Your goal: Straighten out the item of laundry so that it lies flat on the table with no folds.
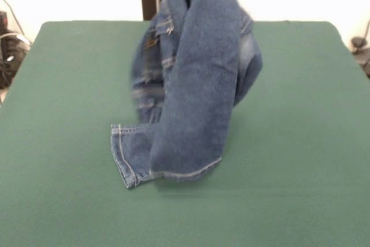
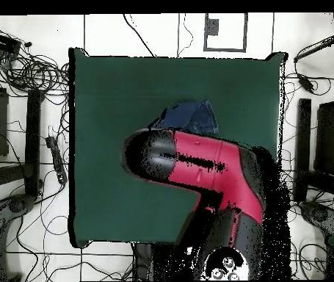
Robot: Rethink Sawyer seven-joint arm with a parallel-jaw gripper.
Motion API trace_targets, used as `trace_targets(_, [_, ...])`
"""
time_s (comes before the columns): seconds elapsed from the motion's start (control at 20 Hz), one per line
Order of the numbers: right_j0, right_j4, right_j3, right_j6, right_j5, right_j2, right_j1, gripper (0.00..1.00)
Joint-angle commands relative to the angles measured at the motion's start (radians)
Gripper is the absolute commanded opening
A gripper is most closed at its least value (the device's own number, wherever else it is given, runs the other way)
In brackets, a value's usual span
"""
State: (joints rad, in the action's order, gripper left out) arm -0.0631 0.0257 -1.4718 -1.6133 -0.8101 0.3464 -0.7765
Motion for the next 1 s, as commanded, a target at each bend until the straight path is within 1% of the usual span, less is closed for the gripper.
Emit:
trace_targets(0.05, [0.108, -0.033, -0.083, -0.046, 0.311, -0.271, 0.150, 0.00])
trace_targets(0.15, [0.145, -0.002, -0.067, -0.020, 0.425, -0.332, 0.199, 0.00])
trace_targets(0.3, [0.174, 0.037, -0.052, -0.011, 0.492, -0.376, 0.239, 0.00])
trace_targets(0.4, [0.168, 0.051, -0.049, -0.032, 0.496, -0.367, 0.245, 0.00])
trace_targets(0.6, [0.182, 0.053, -0.086, -0.028, 0.423, -0.367, 0.198, 0.00])
trace_targets(0.75, [0.218, 0.065, -0.121, 0.018, 0.393, -0.391, 0.162, 0.00])
trace_targets(0.9, [0.255, 0.082, -0.154, 0.043, 0.407, -0.417, 0.138, 0.00])
trace_targets(1.0, [0.295, 0.108, -0.190, 0.058, 0.473, -0.465, 0.138, 0.00])
